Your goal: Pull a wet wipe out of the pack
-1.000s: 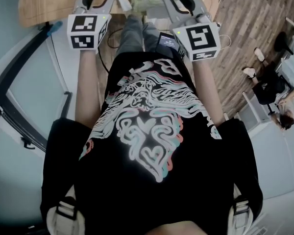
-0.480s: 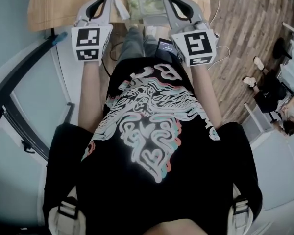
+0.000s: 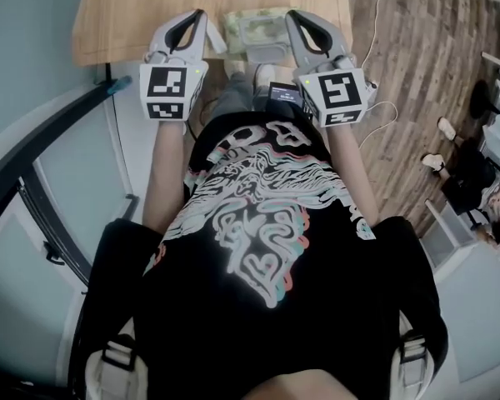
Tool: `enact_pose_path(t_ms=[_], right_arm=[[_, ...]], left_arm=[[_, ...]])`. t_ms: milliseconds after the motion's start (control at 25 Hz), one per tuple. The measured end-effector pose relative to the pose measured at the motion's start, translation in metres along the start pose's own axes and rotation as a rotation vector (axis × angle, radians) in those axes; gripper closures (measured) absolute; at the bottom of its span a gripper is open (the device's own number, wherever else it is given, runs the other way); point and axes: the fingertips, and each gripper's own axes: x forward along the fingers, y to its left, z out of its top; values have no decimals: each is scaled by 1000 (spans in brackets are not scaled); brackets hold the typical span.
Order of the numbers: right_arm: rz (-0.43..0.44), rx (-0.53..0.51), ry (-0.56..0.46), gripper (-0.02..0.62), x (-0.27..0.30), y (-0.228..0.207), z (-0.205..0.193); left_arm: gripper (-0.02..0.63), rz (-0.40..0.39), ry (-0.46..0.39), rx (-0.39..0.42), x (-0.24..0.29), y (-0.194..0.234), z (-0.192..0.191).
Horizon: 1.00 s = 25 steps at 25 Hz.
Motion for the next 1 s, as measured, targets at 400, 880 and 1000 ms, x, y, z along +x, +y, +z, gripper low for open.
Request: enact_pose_path(t_ms=[400, 880, 1000], right_arm=[[-23, -11, -94, 597, -18, -1, 26], [-29, -61, -149, 598, -32, -8, 42], [-22, -58, -164, 597, -30, -9, 44]], left_arm=[[617, 5, -79, 62, -16, -14, 48], [617, -6, -145, 85, -25, -38, 72], [617, 14, -151, 80, -27, -33, 75]])
